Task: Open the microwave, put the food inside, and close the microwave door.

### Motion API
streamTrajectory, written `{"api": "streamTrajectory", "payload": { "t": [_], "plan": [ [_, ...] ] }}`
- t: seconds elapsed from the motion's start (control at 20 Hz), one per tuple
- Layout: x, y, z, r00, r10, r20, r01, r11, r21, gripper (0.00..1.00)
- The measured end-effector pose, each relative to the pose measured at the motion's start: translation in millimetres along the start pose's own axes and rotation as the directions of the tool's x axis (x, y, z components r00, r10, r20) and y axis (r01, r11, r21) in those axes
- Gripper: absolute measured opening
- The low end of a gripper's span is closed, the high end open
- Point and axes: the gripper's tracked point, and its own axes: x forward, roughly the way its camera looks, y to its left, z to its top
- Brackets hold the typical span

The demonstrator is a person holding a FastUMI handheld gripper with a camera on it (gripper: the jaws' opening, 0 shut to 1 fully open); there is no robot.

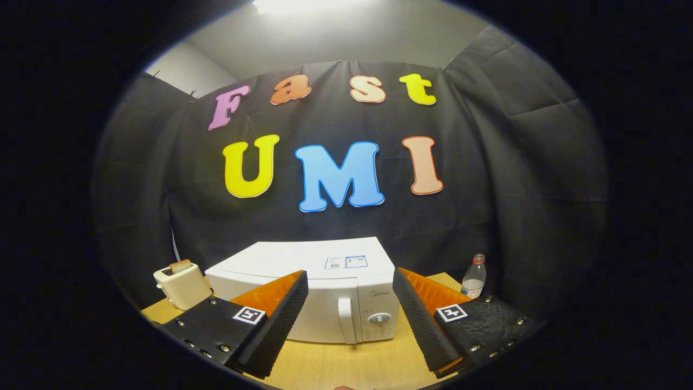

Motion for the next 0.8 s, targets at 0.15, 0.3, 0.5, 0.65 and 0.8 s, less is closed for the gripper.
{"api": "streamTrajectory", "payload": {
  "t": [0.15, 0.3, 0.5, 0.65, 0.8],
  "plan": [
    [26, -1, -23, 0.999, 0.007, -0.044, -0.008, 1.0, -0.01, 0.99],
    [48, -2, -48, 0.996, 0.015, -0.089, -0.016, 1.0, -0.013, 0.99],
    [70, 0, -77, 0.989, 0.023, -0.143, -0.028, 0.999, -0.032, 0.99],
    [82, 0, -101, 0.982, 0.024, -0.185, -0.029, 0.999, -0.023, 0.96],
    [88, 1, -124, 0.97, 0.028, -0.24, -0.029, 1.0, 0.001, 0.92]
  ]
}}
